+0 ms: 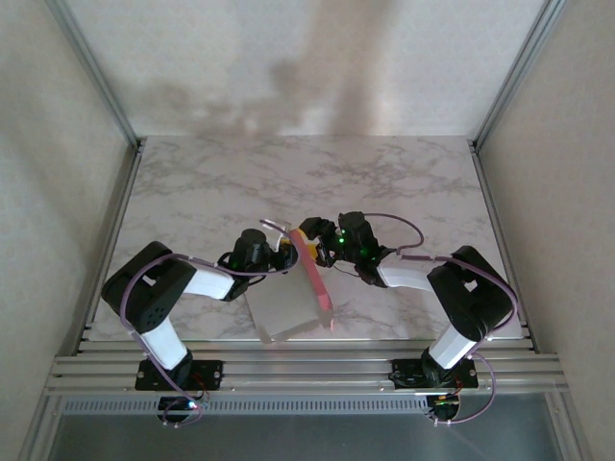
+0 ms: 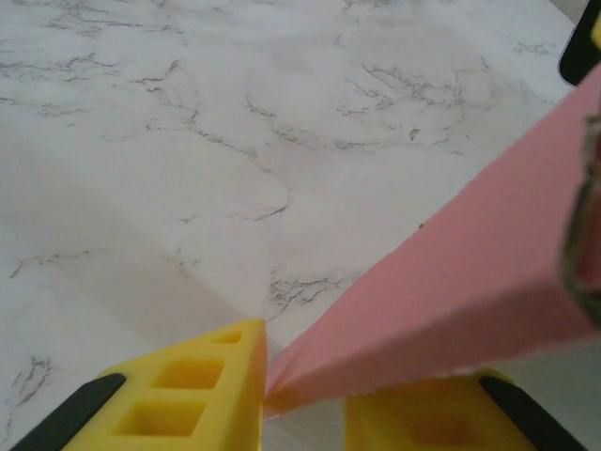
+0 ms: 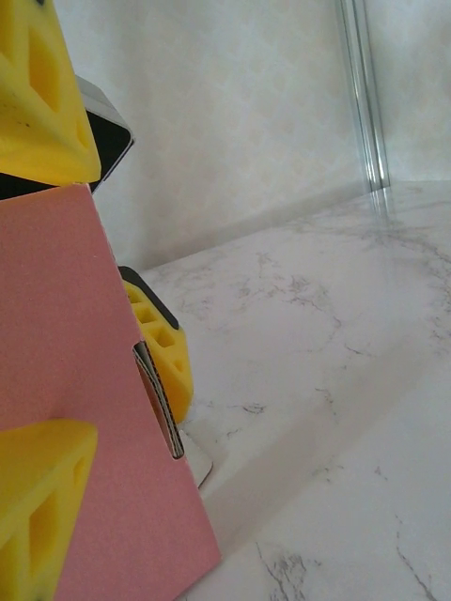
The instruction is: Fold the paper box
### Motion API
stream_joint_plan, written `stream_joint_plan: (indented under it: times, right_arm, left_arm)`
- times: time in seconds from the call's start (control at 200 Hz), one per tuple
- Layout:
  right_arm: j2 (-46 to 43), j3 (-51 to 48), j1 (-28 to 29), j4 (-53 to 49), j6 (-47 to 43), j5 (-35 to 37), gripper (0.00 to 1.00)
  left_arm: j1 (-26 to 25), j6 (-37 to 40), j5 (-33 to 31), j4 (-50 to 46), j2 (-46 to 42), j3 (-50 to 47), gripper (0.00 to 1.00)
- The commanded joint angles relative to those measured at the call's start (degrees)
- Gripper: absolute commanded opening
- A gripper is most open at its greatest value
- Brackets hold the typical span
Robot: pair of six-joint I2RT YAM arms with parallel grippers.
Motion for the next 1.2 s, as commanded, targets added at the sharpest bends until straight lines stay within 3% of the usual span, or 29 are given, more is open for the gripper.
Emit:
stream_joint_plan:
  times: [0.0, 0.365, 0.626, 0.846, 0.991, 1.196]
  right_arm:
    - [0.68, -0.82, -0.95, -3.11, -2.92, -1.17, 0.66]
    - [3.71, 3.75, -6.01, -5.86, -9.93, -8.2, 0.69]
    - [4.19, 6.12, -7.88, -6.31, -13.76, -11.23, 0.75]
    - [2.0, 7.46, -8.1, -8.19, -17.0, -12.89, 0.87]
    - [1.58, 9.74, -8.31, -13.4, -20.69, -12.05, 0.85]
    - [6.24, 12.81, -8.87, -12.23, -20.37, -13.71, 0.78]
  left_arm:
    - [-0.03, 2.39, 1.58, -0.14, -0.76, 1.45, 0.26]
    - [0.47, 6.77, 4.91, -4.94, -0.8, 3.2, 0.29]
    - [0.69, 6.61, 5.11, -3.54, -0.6, 2.56, 0.29]
    - [0.69, 6.17, 4.79, -2.12, -0.97, 1.41, 0.29]
    - [0.69, 5.78, 3.99, -1.36, -1.16, 0.87, 0.29]
    - [0.69, 5.3, 2.37, 0.09, -0.97, 0.39, 0.27]
